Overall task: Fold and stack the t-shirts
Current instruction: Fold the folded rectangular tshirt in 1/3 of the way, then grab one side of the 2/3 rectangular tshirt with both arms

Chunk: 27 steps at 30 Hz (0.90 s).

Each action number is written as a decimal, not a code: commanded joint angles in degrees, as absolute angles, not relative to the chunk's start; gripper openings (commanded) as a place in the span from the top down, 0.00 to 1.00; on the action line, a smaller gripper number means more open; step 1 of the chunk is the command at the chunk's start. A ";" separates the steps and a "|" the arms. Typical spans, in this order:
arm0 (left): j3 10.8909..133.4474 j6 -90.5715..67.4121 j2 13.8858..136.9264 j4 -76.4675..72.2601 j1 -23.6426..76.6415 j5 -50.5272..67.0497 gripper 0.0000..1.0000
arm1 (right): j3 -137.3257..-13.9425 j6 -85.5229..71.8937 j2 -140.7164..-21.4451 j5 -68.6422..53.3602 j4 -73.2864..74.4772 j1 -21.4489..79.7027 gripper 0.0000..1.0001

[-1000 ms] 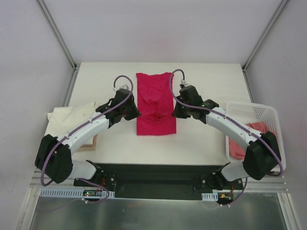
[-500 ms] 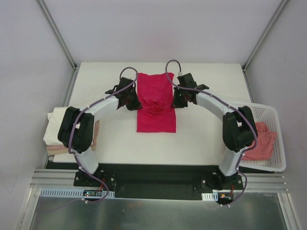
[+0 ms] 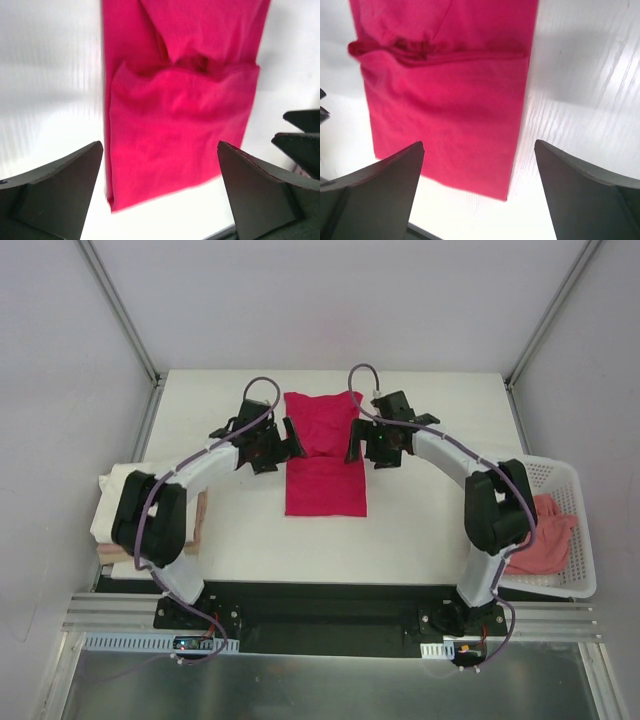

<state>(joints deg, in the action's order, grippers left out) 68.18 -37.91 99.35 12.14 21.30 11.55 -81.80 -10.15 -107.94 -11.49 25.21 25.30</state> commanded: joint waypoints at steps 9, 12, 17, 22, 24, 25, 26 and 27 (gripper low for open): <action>39.06 -45.43 68.22 8.80 23.90 10.81 0.01 | -56.80 -15.99 -84.91 -13.09 17.94 33.31 0.03; 34.38 -47.37 66.71 6.61 24.52 11.51 0.01 | -50.20 -19.32 -81.74 -12.31 15.21 33.40 0.03; 33.83 -47.90 71.52 3.52 24.52 11.87 0.05 | -47.90 -20.92 -81.65 -12.22 15.65 33.40 0.03; 37.52 -47.46 79.18 1.94 24.52 13.27 0.27 | -48.69 -22.15 -83.75 -10.28 15.91 33.40 0.01; 38.93 -47.20 82.17 1.85 24.52 13.71 0.37 | -49.22 -22.15 -85.34 -10.20 15.91 33.40 0.01; 39.20 -47.28 83.05 1.85 24.52 13.71 0.40 | -49.74 -22.15 -85.95 -10.28 15.91 33.31 0.04; 39.55 -47.29 84.27 1.76 24.52 13.62 0.42 | -50.09 -22.15 -87.00 -10.20 15.91 33.31 0.06; 39.64 -47.29 84.81 1.84 24.52 13.28 0.43 | -50.45 -22.06 -87.62 -10.11 15.91 33.31 0.07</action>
<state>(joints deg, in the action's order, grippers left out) 37.41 -47.31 82.04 3.60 24.40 12.93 -47.51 -20.91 -85.19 -11.33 17.02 33.50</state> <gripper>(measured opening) 0.598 0.955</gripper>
